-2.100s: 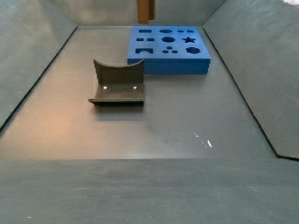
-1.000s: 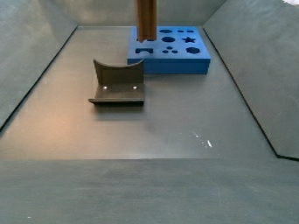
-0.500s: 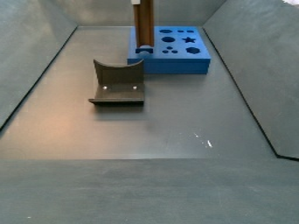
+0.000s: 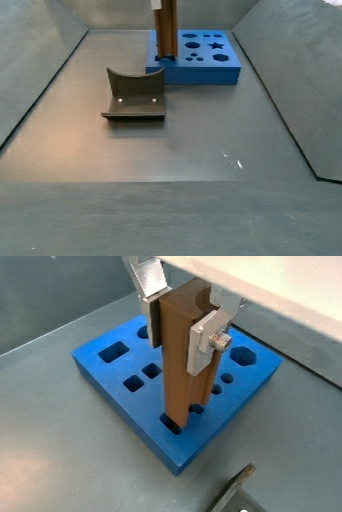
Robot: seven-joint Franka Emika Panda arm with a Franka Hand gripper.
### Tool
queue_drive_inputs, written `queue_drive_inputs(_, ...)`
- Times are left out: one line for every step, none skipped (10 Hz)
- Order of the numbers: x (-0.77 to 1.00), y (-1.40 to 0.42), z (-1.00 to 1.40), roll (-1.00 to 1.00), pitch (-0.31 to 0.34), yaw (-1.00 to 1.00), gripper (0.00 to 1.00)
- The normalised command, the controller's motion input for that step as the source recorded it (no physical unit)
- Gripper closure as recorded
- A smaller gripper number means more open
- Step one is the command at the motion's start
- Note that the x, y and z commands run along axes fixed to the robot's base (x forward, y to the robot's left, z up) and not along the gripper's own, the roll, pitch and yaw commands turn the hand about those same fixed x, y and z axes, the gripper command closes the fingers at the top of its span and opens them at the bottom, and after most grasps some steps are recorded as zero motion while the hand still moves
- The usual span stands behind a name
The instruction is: Insert the arch object.
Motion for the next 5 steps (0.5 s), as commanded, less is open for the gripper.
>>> queue_drive_inputs(0.02, 0.0, -0.16, 0.0, 0.0, -0.17, 1.0)
queue_drive_inputs(0.12, -0.03, -0.2, 0.0, 0.0, -0.11, 1.0)
queue_drive_inputs(0.21, -0.04, -0.21, -0.01, 0.0, -0.11, 1.0)
queue_drive_inputs(0.33, -0.02, -0.29, 0.0, 0.0, -0.08, 1.0)
queue_drive_inputs(0.34, 0.0, -0.28, 0.0, 0.0, -0.13, 1.0)
